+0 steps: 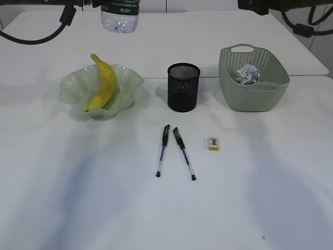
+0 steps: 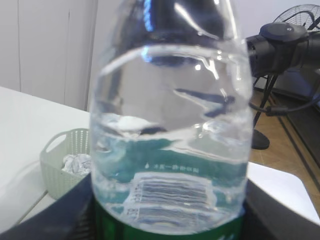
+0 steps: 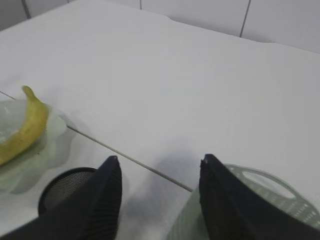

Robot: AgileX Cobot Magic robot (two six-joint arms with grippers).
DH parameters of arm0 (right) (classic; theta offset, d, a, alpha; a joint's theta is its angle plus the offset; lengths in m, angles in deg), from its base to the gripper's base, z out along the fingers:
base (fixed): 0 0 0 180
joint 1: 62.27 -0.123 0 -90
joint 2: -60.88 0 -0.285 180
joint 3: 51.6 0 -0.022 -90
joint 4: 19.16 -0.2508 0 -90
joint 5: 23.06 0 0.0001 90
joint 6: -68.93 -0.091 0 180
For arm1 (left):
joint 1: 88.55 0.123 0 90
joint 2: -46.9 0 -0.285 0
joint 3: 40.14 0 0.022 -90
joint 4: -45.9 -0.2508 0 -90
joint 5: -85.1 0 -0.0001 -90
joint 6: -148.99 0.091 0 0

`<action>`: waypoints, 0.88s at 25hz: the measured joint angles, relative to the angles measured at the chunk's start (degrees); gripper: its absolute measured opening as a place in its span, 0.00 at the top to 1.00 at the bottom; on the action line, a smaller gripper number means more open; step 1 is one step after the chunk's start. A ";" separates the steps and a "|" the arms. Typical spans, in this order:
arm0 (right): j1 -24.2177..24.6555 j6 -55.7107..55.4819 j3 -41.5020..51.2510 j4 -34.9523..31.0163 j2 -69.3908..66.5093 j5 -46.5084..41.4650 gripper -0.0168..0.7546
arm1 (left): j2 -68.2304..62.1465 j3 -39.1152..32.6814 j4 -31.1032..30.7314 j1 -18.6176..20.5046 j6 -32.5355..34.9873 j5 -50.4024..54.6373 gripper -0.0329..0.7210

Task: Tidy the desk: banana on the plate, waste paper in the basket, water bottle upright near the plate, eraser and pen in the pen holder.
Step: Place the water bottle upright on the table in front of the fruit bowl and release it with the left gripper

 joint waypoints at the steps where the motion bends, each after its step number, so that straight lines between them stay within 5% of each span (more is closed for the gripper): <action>1: 0.41 0.00 0.00 1.22 0.00 0.11 0.48 | 0.00 0.00 -0.65 0.37 0.00 0.00 0.40; 12: 2.56 -6.42 0.00 9.01 0.00 0.11 0.48 | 0.03 0.00 -19.01 3.04 0.00 0.23 0.40; 22: 3.32 -13.75 0.00 13.78 0.00 -2.67 0.48 | 0.03 0.00 -18.46 3.04 -0.02 -1.45 0.41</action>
